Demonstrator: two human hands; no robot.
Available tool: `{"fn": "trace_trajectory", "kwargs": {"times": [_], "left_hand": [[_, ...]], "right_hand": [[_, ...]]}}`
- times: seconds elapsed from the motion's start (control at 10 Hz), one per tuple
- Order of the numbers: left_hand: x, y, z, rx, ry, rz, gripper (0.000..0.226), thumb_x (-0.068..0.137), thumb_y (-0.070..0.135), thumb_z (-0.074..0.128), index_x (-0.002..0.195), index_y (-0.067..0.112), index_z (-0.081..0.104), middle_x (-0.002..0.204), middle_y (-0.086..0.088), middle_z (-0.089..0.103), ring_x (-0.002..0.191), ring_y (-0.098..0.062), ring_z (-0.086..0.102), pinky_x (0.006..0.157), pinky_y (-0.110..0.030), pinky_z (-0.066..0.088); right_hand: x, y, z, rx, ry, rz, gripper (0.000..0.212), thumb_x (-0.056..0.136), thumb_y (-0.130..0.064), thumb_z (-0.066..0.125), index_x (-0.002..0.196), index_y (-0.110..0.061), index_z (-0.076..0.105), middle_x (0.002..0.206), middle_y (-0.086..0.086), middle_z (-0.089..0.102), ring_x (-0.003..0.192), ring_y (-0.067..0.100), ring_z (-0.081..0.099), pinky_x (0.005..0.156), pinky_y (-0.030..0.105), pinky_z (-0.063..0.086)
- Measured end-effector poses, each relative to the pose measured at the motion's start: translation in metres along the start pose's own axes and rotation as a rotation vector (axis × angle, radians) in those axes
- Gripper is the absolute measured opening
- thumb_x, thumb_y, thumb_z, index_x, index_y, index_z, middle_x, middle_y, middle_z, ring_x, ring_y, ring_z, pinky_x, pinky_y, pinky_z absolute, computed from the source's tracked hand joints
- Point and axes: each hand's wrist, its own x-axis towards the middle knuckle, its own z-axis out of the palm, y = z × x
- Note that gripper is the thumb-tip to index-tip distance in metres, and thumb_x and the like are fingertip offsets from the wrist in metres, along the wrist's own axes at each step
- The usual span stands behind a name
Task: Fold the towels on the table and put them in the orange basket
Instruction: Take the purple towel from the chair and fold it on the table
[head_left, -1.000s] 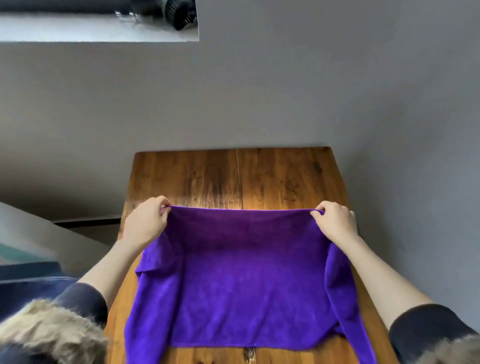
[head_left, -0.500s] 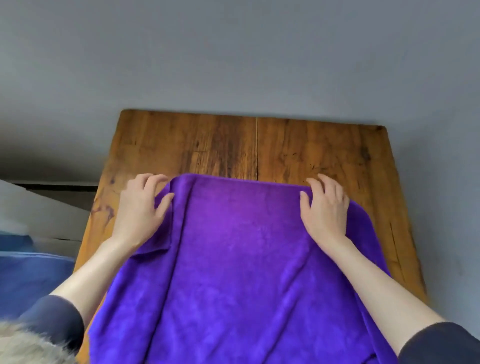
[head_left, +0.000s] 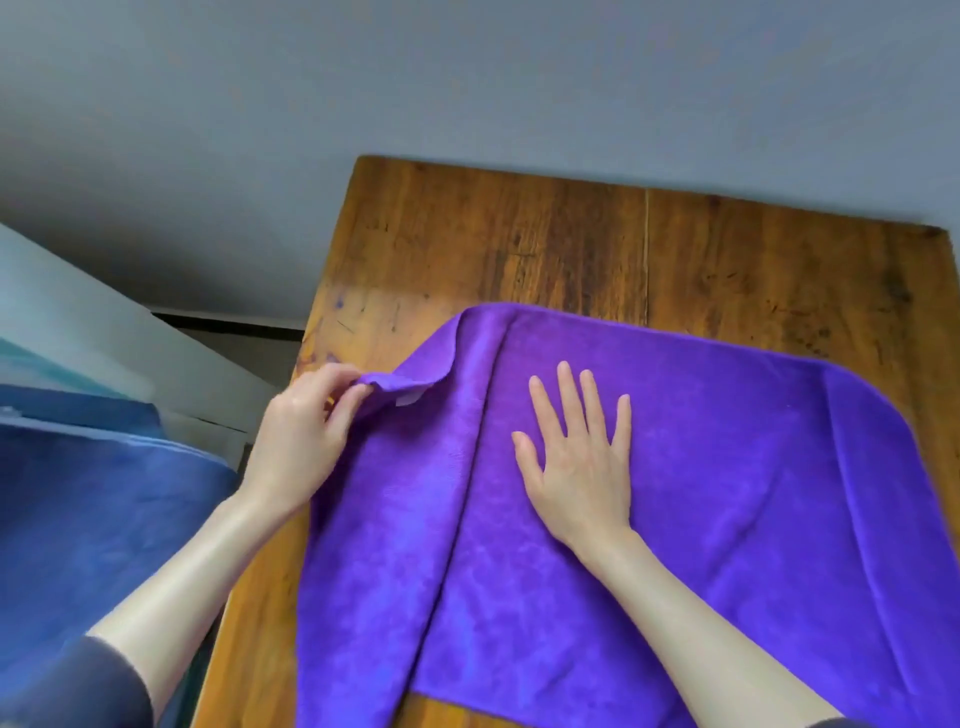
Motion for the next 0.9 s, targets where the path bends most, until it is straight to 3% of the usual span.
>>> {"fn": "trace_trajectory", "kwargs": {"times": [0.1, 0.2, 0.3, 0.4, 0.5, 0.6, 0.7, 0.9], "left_hand": [[0.037, -0.008, -0.016, -0.106, 0.132, -0.216, 0.012, 0.092, 0.019, 0.057, 0.094, 0.012, 0.067, 0.081, 0.001, 0.066, 0.069, -0.001, 0.055, 0.068, -0.013, 0.037], [0.072, -0.019, -0.030, -0.109, 0.155, -0.310, 0.021, 0.093, 0.024, 0.055, 0.099, 0.010, 0.069, 0.091, -0.006, 0.070, 0.080, -0.013, 0.058, 0.076, -0.022, 0.038], [0.089, -0.021, -0.031, -0.127, 0.151, -0.383, 0.030, 0.093, 0.028, 0.053, 0.117, 0.011, 0.061, 0.101, -0.009, 0.066, 0.091, -0.021, 0.059, 0.083, -0.025, 0.039], [0.074, -0.018, -0.025, -0.017, 0.094, -0.275, 0.043, 0.093, 0.022, 0.053, 0.132, 0.006, 0.045, 0.117, -0.017, 0.056, 0.107, -0.031, 0.053, 0.096, -0.037, 0.038], [0.037, -0.009, -0.009, 0.178, -0.001, 0.044, 0.042, 0.092, 0.022, 0.050, 0.130, 0.005, 0.050, 0.132, -0.019, 0.050, 0.123, -0.037, 0.046, 0.101, -0.049, 0.038], [0.014, 0.000, 0.015, 0.328, -0.280, 0.185, 0.053, 0.090, 0.042, 0.042, 0.139, 0.021, 0.042, 0.152, -0.012, 0.029, 0.142, -0.034, 0.022, 0.114, -0.053, 0.018], [0.012, -0.009, 0.028, 0.528, -0.359, 0.201, 0.063, 0.088, 0.062, 0.019, 0.146, 0.037, 0.021, 0.158, 0.000, 0.009, 0.146, -0.027, 0.004, 0.116, -0.051, -0.002], [0.013, -0.020, 0.030, 0.583, -0.359, 0.182, 0.066, 0.086, 0.065, 0.014, 0.147, 0.038, 0.016, 0.158, 0.001, 0.010, 0.146, -0.028, 0.004, 0.113, -0.059, -0.002]], "right_hand": [[0.000, -0.002, 0.001, -0.031, 0.001, 0.013, 0.058, 0.090, -0.044, 0.030, 0.140, -0.019, 0.042, 0.149, 0.009, 0.035, 0.139, 0.030, 0.030, 0.110, 0.060, 0.022], [0.000, -0.003, 0.001, -0.045, -0.007, 0.018, 0.059, 0.091, -0.045, 0.027, 0.141, -0.019, 0.040, 0.151, 0.009, 0.033, 0.141, 0.029, 0.027, 0.111, 0.059, 0.020], [0.000, -0.004, 0.000, -0.055, -0.004, 0.024, 0.059, 0.091, -0.045, 0.026, 0.142, -0.019, 0.039, 0.151, 0.008, 0.031, 0.141, 0.028, 0.025, 0.112, 0.058, 0.020], [0.001, -0.005, -0.001, -0.048, -0.005, 0.031, 0.059, 0.091, -0.045, 0.026, 0.142, -0.019, 0.039, 0.151, 0.008, 0.031, 0.141, 0.028, 0.025, 0.112, 0.058, 0.020], [0.001, -0.006, -0.001, -0.049, -0.006, 0.034, 0.059, 0.091, -0.045, 0.025, 0.143, -0.019, 0.037, 0.152, 0.008, 0.030, 0.142, 0.028, 0.023, 0.112, 0.058, 0.019], [0.001, -0.006, 0.000, -0.051, -0.014, 0.033, 0.059, 0.092, -0.045, 0.025, 0.143, -0.019, 0.036, 0.152, 0.008, 0.029, 0.142, 0.028, 0.022, 0.112, 0.059, 0.018], [0.002, -0.005, 0.000, -0.068, -0.021, 0.024, 0.059, 0.091, -0.046, 0.025, 0.143, -0.020, 0.036, 0.153, 0.008, 0.028, 0.143, 0.027, 0.021, 0.112, 0.059, 0.017], [0.013, 0.003, -0.001, -0.035, -0.059, -0.003, 0.058, 0.093, -0.049, 0.029, 0.147, -0.026, 0.025, 0.157, 0.001, 0.014, 0.146, 0.022, 0.008, 0.116, 0.053, 0.002]]}}
